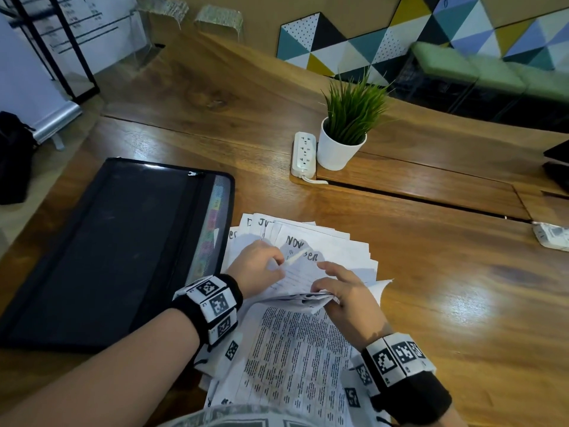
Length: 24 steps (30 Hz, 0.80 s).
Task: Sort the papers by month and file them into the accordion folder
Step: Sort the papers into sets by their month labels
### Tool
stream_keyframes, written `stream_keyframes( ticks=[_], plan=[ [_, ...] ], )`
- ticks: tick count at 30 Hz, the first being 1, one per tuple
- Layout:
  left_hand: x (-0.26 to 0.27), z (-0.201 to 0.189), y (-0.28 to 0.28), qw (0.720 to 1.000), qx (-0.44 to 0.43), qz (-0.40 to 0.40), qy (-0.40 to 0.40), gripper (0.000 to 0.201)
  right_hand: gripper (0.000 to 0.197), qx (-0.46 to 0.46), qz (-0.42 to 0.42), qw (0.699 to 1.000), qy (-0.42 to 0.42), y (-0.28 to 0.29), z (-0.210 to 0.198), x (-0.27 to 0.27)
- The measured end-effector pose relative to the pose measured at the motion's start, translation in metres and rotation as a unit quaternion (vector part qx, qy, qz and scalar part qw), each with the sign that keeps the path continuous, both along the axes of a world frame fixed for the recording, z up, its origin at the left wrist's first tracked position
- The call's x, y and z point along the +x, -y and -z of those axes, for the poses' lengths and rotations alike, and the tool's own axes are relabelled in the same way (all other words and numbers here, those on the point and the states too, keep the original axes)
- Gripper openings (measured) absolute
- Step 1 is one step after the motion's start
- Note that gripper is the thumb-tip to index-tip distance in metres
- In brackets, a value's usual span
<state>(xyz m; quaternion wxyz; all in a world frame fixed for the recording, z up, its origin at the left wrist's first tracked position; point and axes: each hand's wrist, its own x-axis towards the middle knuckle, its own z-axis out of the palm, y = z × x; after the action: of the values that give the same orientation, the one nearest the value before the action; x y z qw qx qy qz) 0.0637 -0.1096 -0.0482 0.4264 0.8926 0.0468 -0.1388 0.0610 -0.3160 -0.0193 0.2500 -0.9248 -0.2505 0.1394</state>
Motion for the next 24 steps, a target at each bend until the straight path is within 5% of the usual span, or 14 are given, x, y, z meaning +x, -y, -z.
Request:
stream_keyframes(
  ticks=[7,16,18,21,24],
  plan=[
    [0.015,0.005,0.007,0.999,-0.008,-0.002,-0.034,0.006,0.039,0.004,0.005,1.0,-0.007,0.005,-0.002,-0.001],
    [0.005,0.007,-0.011,0.988,-0.105,-0.107,0.027,0.037,0.036,0.032,-0.004,0.999,0.029,0.004,-0.006,0.006],
    [0.001,0.004,-0.013,0.988,-0.135,-0.066,0.017,0.05,0.033,0.035,-0.01,0.998,0.05,0.002,-0.005,0.008],
    [-0.002,0.0,-0.012,0.997,-0.038,0.057,0.037,0.013,0.029,0.027,-0.025,0.997,0.063,-0.002,-0.004,0.012],
    [-0.003,-0.004,-0.009,0.995,-0.048,0.088,0.025,0.02,0.025,0.0,-0.051,0.998,0.039,-0.005,-0.007,0.017]
  ],
)
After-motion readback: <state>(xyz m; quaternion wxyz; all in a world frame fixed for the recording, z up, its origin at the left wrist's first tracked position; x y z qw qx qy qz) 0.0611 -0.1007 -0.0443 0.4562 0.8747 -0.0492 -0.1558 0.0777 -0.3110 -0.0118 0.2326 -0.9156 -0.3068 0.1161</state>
